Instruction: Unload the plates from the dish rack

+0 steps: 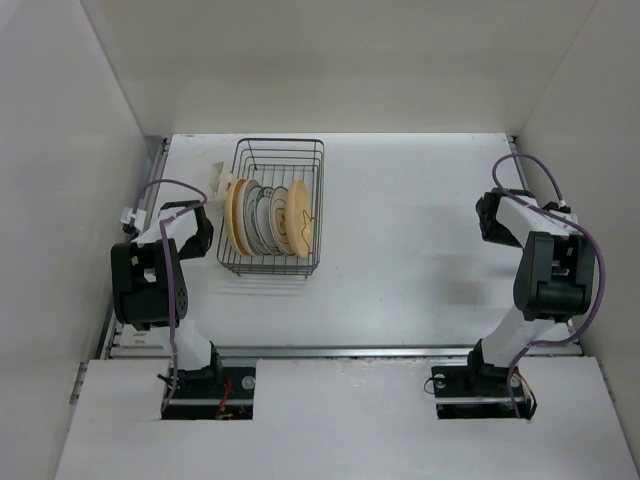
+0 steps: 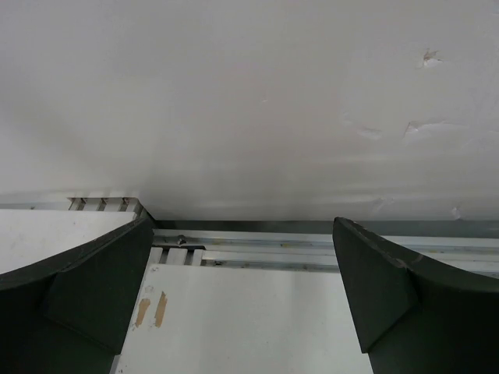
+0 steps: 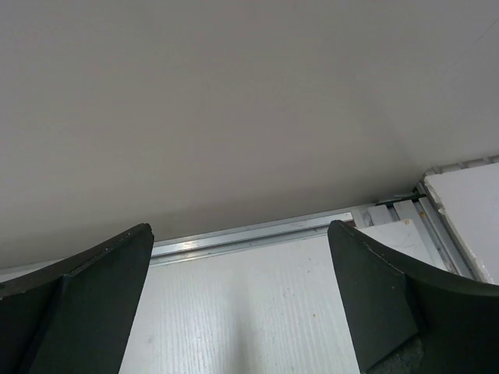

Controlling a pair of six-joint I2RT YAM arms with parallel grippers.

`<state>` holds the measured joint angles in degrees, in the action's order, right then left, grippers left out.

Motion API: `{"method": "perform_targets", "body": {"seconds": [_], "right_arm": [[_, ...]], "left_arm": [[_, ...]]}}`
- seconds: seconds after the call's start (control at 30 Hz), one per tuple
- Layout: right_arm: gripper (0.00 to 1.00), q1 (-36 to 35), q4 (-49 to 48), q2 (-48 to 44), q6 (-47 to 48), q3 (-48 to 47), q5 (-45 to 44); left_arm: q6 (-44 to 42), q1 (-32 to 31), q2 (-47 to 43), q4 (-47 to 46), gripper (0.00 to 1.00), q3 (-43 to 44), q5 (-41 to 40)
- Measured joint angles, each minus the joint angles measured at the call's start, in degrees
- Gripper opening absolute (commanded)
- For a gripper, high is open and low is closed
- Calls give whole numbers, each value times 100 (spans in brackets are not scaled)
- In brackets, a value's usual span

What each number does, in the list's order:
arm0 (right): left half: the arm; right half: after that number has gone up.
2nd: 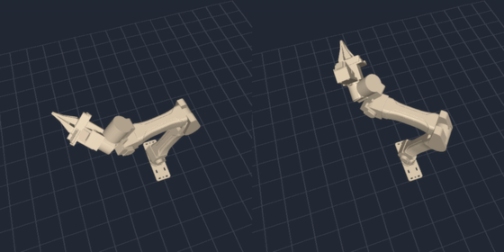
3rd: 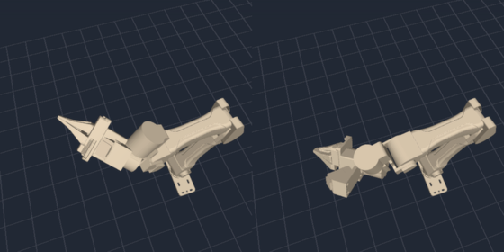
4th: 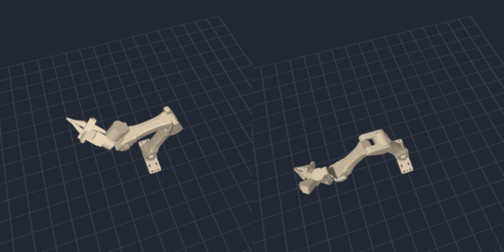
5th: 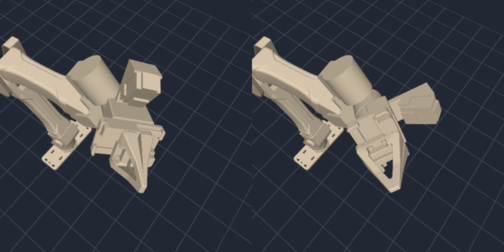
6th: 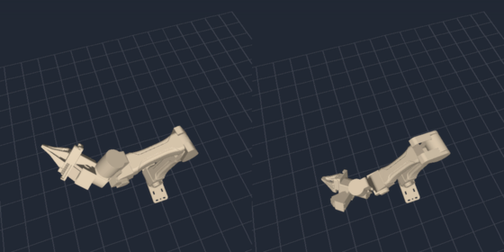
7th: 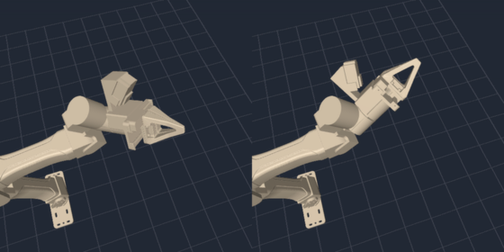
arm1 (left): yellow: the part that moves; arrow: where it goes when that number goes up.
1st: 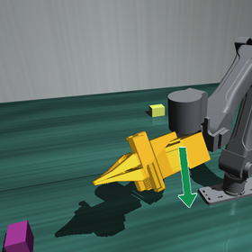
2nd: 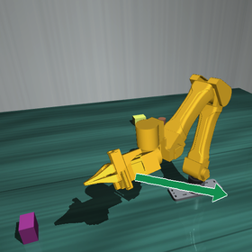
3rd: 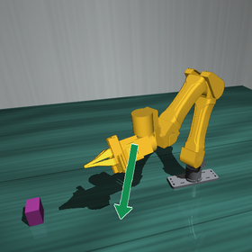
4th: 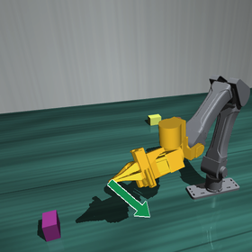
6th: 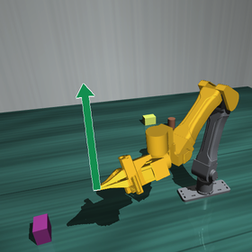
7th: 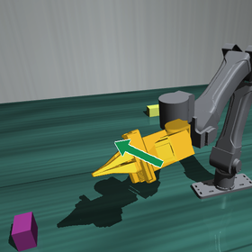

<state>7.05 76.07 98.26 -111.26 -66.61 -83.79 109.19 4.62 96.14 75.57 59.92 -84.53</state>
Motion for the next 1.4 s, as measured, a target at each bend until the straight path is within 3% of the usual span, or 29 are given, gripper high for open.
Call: {"method": "perform_targets", "body": {"seconds": [0.33,0.5,0.63,0.77,0.83,0.93,1.03,1.1,1.2,1.3,1.4], "right_arm": [[99,0,0,0,0,0,0],[99,0,13,13,129,-72,13],[99,-11,44,214,931,-866,20],[99,-382,7,232,1770,-1668,-22],[99,-798,48,197,2039,-1971,-13],[99,-1534,68,205,2588,-2798,11],[99,-2310,-107,306,3773,-3995,-11],[99,-2719,-1196,101,5396,-4063,688],[99,-2920,-3220,-839,7528,-2798,3139],[99,-2859,-4457,-1930,8544,-1547,5198],[99,-2778,-5248,-2422,9130,-1388,6843]], "left_arm": [[-374,39,96,107,100,337,46],[-2413,125,802,0,100,2483,31],[-3810,127,798,2,100,4291,46],[-5851,-442,732,-127,100,6642,55],[-7399,-743,293,-603,100,7108,1268],[-9370,-730,-1019,-1283,100,6465,3993],[-11040,-951,-1998,-1274,100,6188,6043],[-11991,-1268,-2345,-1080,100,6205,7020],[-12823,-1388,-2321,-713,100,6249,7350],[-13140,-1397,-1711,-317,100,6452,7410],[-13094,-1530,-925,-184,96,6638,7812]]}}
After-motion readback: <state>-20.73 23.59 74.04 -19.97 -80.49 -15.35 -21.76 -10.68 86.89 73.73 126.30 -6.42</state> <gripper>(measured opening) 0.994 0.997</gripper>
